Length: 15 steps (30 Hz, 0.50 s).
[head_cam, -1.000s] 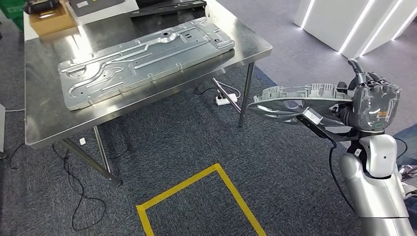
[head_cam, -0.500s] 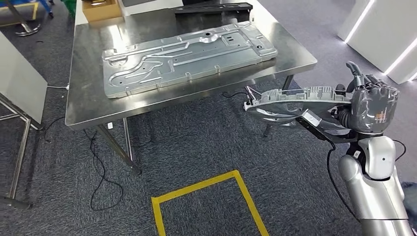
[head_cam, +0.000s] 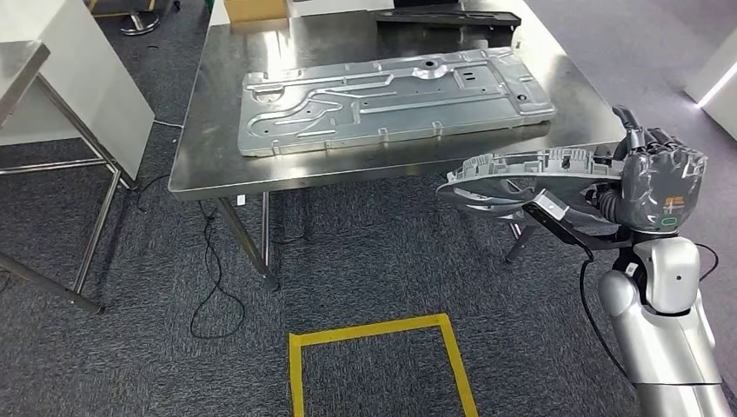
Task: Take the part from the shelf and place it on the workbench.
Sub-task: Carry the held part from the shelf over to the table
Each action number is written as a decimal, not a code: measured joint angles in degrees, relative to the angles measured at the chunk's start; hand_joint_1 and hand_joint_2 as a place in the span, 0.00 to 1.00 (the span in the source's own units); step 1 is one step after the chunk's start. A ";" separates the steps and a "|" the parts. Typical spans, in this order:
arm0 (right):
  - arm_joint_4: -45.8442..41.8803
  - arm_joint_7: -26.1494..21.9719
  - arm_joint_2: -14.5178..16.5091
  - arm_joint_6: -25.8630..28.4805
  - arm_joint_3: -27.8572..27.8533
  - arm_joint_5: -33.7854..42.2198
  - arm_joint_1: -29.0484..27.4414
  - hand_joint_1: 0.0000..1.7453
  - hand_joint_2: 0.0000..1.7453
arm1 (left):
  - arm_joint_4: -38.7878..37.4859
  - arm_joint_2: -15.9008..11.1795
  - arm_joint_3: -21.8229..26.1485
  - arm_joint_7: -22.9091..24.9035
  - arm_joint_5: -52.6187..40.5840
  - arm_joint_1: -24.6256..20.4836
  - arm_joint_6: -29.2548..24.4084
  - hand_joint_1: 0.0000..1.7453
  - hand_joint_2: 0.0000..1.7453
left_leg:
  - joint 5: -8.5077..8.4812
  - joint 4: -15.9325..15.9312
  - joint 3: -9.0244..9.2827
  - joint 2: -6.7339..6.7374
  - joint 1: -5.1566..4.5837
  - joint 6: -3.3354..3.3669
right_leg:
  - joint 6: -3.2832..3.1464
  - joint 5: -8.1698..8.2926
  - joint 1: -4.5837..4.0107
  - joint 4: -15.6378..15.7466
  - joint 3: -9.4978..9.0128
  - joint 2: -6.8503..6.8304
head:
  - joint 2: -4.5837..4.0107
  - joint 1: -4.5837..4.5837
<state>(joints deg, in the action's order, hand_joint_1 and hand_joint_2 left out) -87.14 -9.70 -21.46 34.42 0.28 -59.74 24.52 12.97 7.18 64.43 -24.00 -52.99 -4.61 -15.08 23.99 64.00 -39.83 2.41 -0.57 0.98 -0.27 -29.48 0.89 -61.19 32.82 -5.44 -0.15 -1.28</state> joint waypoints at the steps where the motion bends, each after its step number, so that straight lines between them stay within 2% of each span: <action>1: 0.00 0.01 -0.01 -0.04 0.00 -0.01 0.04 1.00 1.00 | 0.00 -0.01 0.00 0.00 -0.02 -0.09 0.00 0.00 1.00 | -0.52 -2.31 1.19 1.13 -0.45 0.40 | 0.21 -0.18 -0.07 0.11 -0.23 -0.62 | 0.00 0.01; 2: 0.01 0.01 0.01 -0.07 0.01 -0.03 0.05 1.00 1.00 | 0.01 -0.03 0.00 0.00 -0.04 -0.15 0.00 0.00 1.00 | -0.47 -3.46 1.71 1.83 -0.93 0.73 | 0.45 -0.33 -0.13 0.27 -0.44 -1.27 | 0.00 0.02; 3: 0.01 0.02 0.03 -0.10 0.02 -0.04 0.05 1.00 1.00 | 0.01 -0.06 0.00 0.00 -0.08 -0.16 0.00 0.00 1.00 | -0.43 -3.76 1.79 1.54 -1.26 1.06 | 0.72 -0.42 -0.19 0.49 -0.65 -1.91 | 0.00 0.02; 4: 0.01 0.02 0.05 -0.13 0.03 -0.06 0.04 1.00 1.00 | 0.01 -0.09 -0.01 0.00 -0.11 -0.14 0.00 0.00 1.00 | -0.54 -4.17 1.96 0.73 -1.23 1.38 | 1.04 -0.54 -0.17 0.78 -0.99 -2.56 | 0.00 0.02; 5: 0.00 0.02 0.08 -0.16 0.04 -0.10 0.03 1.00 1.00 | 0.01 -0.10 -0.01 0.01 -0.14 -0.03 -0.01 0.00 1.00 | -0.69 -4.79 2.38 -0.04 -1.16 1.62 | 1.31 -0.78 -0.06 0.82 -1.32 -2.30 | 0.00 0.04; 6: -0.01 0.02 0.09 -0.21 0.07 -0.18 0.05 1.00 1.00 | 0.01 -0.11 -0.01 0.03 -0.16 0.02 -0.01 0.00 1.00 | -0.87 -5.43 2.92 -0.73 -0.98 1.97 | 1.52 -1.25 0.06 0.28 -1.30 -1.03 | 0.00 0.05; 7: 0.00 0.10 0.06 -0.29 0.08 -0.32 0.08 1.00 1.00 | 0.00 -0.10 -0.01 0.07 -0.17 -0.03 -0.01 0.00 1.00 | -1.03 -6.00 3.45 -1.29 -0.78 2.32 | 1.66 -2.20 0.18 -1.52 -0.54 0.90 | 0.00 0.09; 8: 0.02 0.22 0.03 -0.42 0.09 -0.50 0.11 1.00 1.00 | -0.01 -0.10 -0.01 0.11 -0.17 -0.09 -0.01 0.00 1.00 | -1.11 -6.31 3.82 -1.85 -0.68 2.59 | 1.71 -3.40 0.32 -4.37 0.95 3.09 | 0.00 0.14; 9: 0.06 0.38 -0.01 -0.62 0.10 -0.71 0.13 1.00 1.00 | 0.00 -0.10 -0.02 0.15 -0.19 -0.25 0.00 0.00 1.00 | -1.06 -6.38 4.00 -2.35 -0.66 2.86 | 1.77 -4.72 0.36 -8.00 3.12 4.54 | 0.00 0.17; 10: 0.13 0.53 -0.04 -0.80 0.09 -0.88 0.12 1.00 1.00 | 0.01 -0.11 -0.02 0.18 -0.21 -0.37 0.00 0.00 1.00 | -0.94 -6.33 4.11 -2.92 -0.68 3.01 | 1.87 -5.68 0.38 -11.48 5.39 5.17 | 0.00 0.19; 11: 0.20 0.63 -0.04 -0.95 0.09 -1.00 0.08 1.00 1.00 | 0.01 -0.11 -0.02 0.20 -0.26 -0.43 0.00 0.00 1.00 | -0.77 -6.22 4.23 -3.52 -0.70 3.04 | 1.99 -5.69 0.41 -13.55 7.07 5.34 | 0.00 0.20; 12: 0.29 0.72 -0.04 -1.07 0.09 -1.09 0.04 1.00 1.00 | 0.01 -0.10 -0.01 0.25 -0.31 -0.45 0.00 0.00 1.00 | -0.54 -6.02 4.36 -4.07 -0.69 3.01 | 2.10 -4.71 0.45 -13.88 7.94 5.37 | 0.00 0.20; 13: 0.38 0.80 -0.04 -1.12 0.09 -1.20 0.04 1.00 1.00 | 0.01 -0.09 -0.01 0.33 -0.37 -0.38 0.02 0.00 1.00 | -0.22 -5.72 4.51 -4.53 -0.65 2.91 | 2.20 -2.65 0.52 -12.00 7.69 5.37 | 0.00 0.20; 14: 0.44 0.87 -0.04 -1.17 0.09 -1.35 0.09 1.00 1.00 | 0.00 -0.06 0.00 0.42 -0.42 -0.29 0.05 0.00 1.00 | 0.18 -5.31 4.65 -4.91 -0.59 2.72 | 2.28 -0.08 0.63 -8.57 6.64 5.39 | 0.00 0.21; 15: 0.52 0.93 -0.03 -1.28 0.10 -1.57 0.22 1.00 1.00 | -0.01 -0.04 0.00 0.54 -0.45 -0.20 0.09 0.00 1.00 | 0.61 -4.84 4.64 -5.23 -0.64 2.46 | 2.30 1.78 0.70 -5.30 5.47 5.54 | 0.00 0.22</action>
<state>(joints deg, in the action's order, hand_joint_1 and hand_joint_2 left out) -86.62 -8.76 -21.50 33.14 0.38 -61.31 24.74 12.96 7.14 64.43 -23.46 -53.45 -4.81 -14.99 24.61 59.16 -35.19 -2.82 -1.21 3.44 2.04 -27.70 1.60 -66.49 38.29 0.10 -0.15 -1.06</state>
